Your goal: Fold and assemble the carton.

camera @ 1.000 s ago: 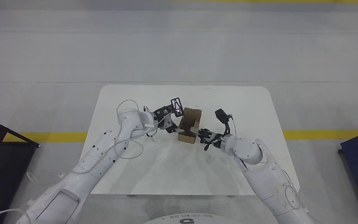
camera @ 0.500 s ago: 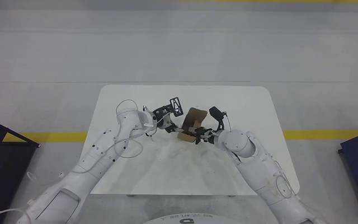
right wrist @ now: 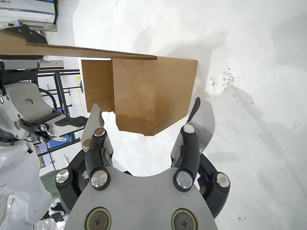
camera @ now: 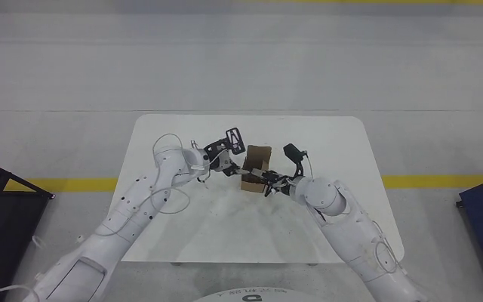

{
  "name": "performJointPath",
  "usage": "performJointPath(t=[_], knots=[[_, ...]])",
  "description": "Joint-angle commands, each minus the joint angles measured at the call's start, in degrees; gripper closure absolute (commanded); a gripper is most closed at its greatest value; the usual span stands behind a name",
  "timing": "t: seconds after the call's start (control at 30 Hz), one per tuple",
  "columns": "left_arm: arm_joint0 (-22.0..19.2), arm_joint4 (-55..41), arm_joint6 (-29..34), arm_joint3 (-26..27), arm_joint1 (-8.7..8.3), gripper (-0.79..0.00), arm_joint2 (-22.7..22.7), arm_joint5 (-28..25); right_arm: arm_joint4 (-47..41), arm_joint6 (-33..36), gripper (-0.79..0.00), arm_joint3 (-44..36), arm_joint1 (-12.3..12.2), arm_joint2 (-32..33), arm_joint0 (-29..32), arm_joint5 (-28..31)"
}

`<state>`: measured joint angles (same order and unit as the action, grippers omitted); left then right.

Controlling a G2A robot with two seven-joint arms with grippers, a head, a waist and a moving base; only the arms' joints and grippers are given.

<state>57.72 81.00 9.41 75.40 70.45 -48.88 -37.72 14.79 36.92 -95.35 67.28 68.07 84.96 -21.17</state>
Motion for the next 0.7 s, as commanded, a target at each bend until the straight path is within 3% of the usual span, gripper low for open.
performJointPath(t=[0.0,0.13,0.27,0.4,0.67], knots=[[2.13,0.55,-2.49,0.94,-1.08,-0.785,-3.27,0.15,-0.14,0.02,-0.619,-0.71,-0.2,0.83,0.89,0.49],[6.02,1.82,0.37,2.95,-2.7,-0.785,-8.59,3.23,-1.25,0.18,-0.585,-1.27,-0.45,2.19,1.91,1.56],[7.34,-0.16,5.81,5.81,-2.82,-0.785,-9.0,3.34,-3.64,0.73,-0.545,0.19,-0.55,3.53,1.72,1.92],[4.3,-2.65,10.45,4.14,-1.82,-0.785,-5.76,1.18,-3.11,1.18,-0.526,2.62,-0.29,2.02,-0.94,-2.12],[-2.96,-6.75,12.95,-4.61,1.04,-0.785,0.65,1.3,-2.13,1.35,-0.533,4.76,-0.01,-0.32,-3.24,-2.5]])
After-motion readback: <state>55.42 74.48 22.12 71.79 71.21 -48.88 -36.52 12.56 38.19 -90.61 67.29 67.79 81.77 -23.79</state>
